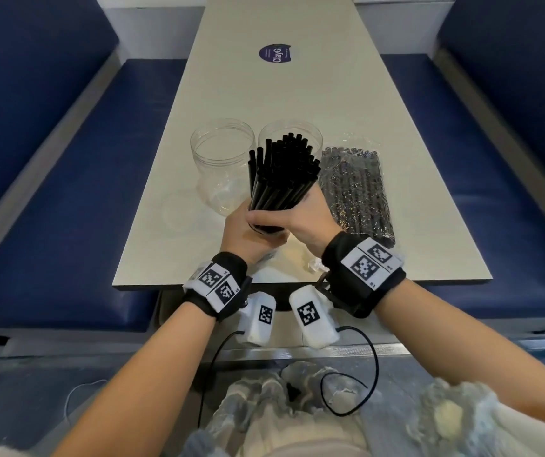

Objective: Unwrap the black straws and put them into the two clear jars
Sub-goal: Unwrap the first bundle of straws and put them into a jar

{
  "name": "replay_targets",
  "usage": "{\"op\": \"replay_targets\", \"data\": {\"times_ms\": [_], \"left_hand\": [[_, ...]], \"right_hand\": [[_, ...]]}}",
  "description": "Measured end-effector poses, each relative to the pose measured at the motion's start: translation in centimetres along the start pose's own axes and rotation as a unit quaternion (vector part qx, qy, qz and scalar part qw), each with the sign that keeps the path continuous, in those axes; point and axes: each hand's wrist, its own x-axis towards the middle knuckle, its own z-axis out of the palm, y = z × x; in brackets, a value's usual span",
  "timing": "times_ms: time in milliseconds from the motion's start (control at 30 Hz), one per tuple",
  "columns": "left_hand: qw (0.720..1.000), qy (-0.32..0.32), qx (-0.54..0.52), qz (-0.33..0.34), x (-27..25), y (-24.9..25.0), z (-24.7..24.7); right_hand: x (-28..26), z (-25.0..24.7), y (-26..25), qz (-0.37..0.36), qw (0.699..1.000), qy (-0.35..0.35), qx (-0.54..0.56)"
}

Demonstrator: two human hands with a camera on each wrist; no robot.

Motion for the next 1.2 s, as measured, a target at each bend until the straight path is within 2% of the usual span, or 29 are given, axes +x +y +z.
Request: {"op": "replay_targets", "data": {"times_ms": [100,300,433,633,867,1100,1200], "left_hand": [[0.999,0.001,-0.029,-0.025,-0.3,-0.5,-0.1],[0.999,0.033,-0.025,0.031,-0.1,-0.4,-0.3],[0.997,0.025,-0.073,-0.021,-0.6,-1.4,0.3],[0.999,0.025,-0.042,0.013,0.1,-1.4,-0.1],[0.998,0.018,-0.037,-0.043,-0.2,-2.9,0.5],[0.996,0.002,-0.062,-0.058,-0.6,-1.7,-0.5],[0.999,-0.02,-0.029,-0.04,-0.6,0.0,-2.3]], "right_hand": [[-0.2,0.1,0.0,-0.001,1.0,0.017,0.02],[0.3,0.9,-0.9,-0.009,1.0,0.022,0.009],[0.3,1.7,-0.3,0.002,0.999,0.03,-0.011],[0.3,1.6,-0.8,-0.003,0.999,0.036,-0.004],[0.2,2.0,-0.7,0.003,1.0,0.024,-0.015],[-0.1,1.8,-1.8,-0.006,0.999,0.032,0.008],[-0.1,1.9,-3.4,-0.022,0.998,0.035,0.04]]}}
